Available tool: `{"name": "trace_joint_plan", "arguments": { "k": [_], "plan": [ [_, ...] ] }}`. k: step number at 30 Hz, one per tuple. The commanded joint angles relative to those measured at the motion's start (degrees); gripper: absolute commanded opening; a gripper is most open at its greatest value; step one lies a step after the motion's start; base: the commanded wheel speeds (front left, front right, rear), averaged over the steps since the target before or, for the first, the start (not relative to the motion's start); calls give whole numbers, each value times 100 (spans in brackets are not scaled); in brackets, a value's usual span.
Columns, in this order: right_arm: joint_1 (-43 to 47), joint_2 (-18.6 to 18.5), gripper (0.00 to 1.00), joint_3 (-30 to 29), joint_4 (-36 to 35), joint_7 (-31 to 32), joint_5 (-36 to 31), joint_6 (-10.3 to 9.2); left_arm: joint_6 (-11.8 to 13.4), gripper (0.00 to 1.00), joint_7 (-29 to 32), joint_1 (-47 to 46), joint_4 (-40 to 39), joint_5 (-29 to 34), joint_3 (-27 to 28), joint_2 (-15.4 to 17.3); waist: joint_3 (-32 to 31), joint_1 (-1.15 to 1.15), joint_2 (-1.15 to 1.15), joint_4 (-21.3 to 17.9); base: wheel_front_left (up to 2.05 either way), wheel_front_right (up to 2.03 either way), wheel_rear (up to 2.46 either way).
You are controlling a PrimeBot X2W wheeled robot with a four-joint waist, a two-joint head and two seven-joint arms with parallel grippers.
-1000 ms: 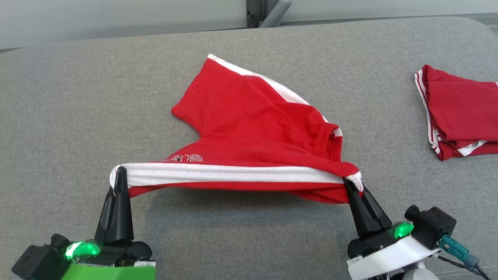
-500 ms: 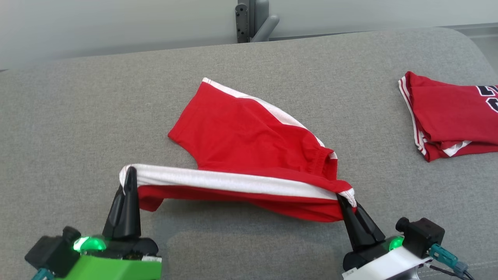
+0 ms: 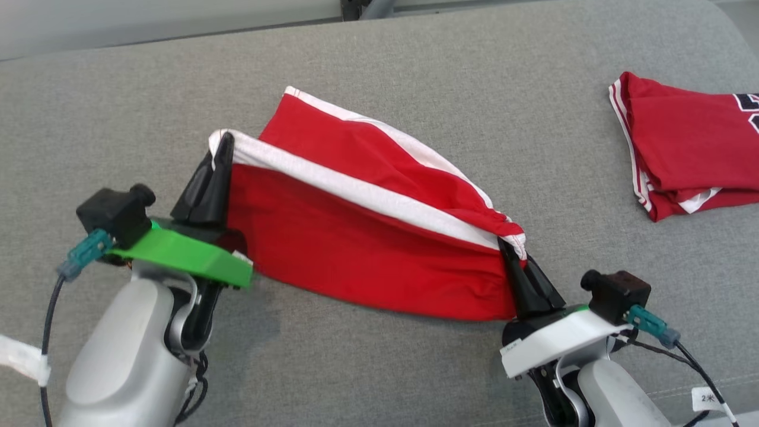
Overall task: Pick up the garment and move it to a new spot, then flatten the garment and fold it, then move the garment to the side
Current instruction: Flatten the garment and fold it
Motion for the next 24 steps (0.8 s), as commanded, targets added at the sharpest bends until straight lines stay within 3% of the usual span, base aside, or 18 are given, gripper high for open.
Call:
{"name": "trace_joint_plan", "arguments": {
  "k": [1, 8, 20, 21, 22, 23, 24],
  "plan": [
    [-89, 10, 0, -2, 56, -20, 7, -9, -11, 0, 2, -171, 80, 13, -25, 57, 307, 0, 14, -210, 0, 0, 0],
    [-577, 60, 0, 32, 187, -20, 395, -9, -11, 0, 0, -1213, 796, 107, -455, 111, 849, 0, 14, -472, 0, 0, 0],
    [-993, 60, 0, 199, 207, -20, 855, -9, -11, 0, -1, -2225, 1709, 286, -689, 45, 1339, 0, 14, -676, 0, 0, 0],
    [-1018, 60, 10, 207, 211, -20, 879, -9, -11, 0, 0, -2326, 1810, 307, -731, 50, 1350, 0, 14, -687, 0, 0, 0],
    [-1039, 60, 32, 210, 195, -20, 893, -9, -11, 0, 0, -2399, 1920, 283, -747, 39, 1359, 0, 14, -698, 0, 0, 0],
    [-1048, 60, 44, 214, 180, -20, 897, -9, -11, 0, -1, -2458, 2002, 261, -769, 24, 1367, 0, 14, -708, 0, 0, 0],
    [-1053, 61, 49, 220, 171, -20, 902, -9, -11, 0, -1, -2505, 2072, 242, -791, 15, 1374, 0, 14, -715, 0, 0, 0]
  ]
}}
